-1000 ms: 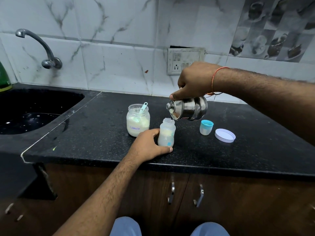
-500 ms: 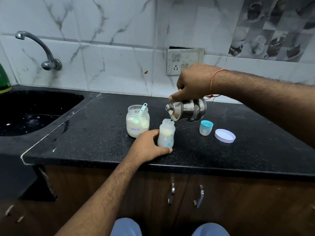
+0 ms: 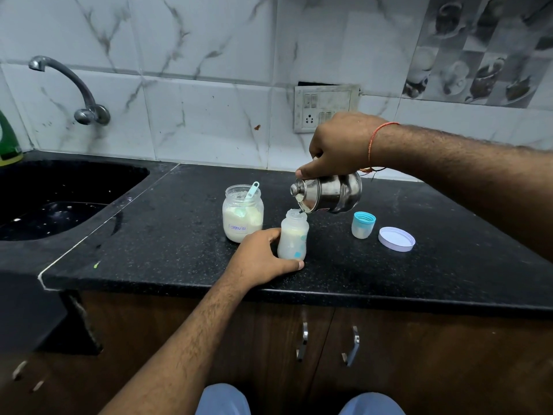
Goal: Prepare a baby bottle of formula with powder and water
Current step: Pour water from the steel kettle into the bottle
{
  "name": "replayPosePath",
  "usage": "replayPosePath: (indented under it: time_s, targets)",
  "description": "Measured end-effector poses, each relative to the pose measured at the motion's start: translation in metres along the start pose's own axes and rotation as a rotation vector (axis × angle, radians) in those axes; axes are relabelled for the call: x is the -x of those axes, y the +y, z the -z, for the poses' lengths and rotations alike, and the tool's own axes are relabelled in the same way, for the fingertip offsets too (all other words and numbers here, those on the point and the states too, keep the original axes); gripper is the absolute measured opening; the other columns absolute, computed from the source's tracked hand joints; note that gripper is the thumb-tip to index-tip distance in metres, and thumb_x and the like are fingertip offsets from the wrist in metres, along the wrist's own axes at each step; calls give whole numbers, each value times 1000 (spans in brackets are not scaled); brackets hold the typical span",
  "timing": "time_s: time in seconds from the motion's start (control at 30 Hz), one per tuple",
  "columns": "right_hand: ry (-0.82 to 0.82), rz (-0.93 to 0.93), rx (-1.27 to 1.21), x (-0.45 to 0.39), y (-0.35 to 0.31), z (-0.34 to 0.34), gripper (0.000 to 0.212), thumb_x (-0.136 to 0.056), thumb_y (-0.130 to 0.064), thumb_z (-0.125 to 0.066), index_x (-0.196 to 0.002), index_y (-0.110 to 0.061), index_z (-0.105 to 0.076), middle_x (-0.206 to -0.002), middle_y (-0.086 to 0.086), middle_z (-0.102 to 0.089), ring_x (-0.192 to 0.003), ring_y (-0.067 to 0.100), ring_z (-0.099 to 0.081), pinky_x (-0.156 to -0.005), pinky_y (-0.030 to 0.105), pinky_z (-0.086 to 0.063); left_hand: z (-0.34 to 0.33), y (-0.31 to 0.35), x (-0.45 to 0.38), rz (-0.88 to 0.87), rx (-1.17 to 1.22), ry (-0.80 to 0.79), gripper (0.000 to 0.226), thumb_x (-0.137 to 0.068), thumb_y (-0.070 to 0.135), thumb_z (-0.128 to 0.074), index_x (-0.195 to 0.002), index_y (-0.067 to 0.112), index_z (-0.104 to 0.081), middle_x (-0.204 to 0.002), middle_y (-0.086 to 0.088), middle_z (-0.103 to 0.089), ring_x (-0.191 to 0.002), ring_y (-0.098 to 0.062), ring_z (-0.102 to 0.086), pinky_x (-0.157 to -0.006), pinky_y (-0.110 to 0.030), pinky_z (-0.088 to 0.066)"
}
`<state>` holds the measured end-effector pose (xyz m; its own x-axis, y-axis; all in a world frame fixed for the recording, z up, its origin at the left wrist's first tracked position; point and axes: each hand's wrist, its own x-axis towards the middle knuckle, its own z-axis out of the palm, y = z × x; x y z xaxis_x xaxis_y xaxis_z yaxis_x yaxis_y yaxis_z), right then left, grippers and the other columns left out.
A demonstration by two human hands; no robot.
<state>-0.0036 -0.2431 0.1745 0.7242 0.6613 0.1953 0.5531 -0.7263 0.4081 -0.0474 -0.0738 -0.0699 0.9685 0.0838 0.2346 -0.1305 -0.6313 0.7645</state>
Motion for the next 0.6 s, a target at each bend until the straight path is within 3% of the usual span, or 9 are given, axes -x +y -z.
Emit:
replayPosePath:
  time_s: [0.27,0.6]
  targets:
    - [-3,-7,-8,-1,-1,-2,65,-89,-77,-58,-66,-17,-67,-60,3,-61,-62,20,-54,-64,35,-49,0,2,1,-1,2,-2,64,-73,47,-100,-130,31,-76,-110,17,-79,-96,-1,-70,-84,-29,-55]
    - [-75,-95,-163,6,15,-11,59,-93,-71,-59,-65,-20,-66,-60,1,-59,-64,20,-52,-58,29,-37,-1,1,1,-10,5,-2,64,-74,45,-100,-131,30,-76,-107,19,-77,-86,4,-65,-76,-24,-48]
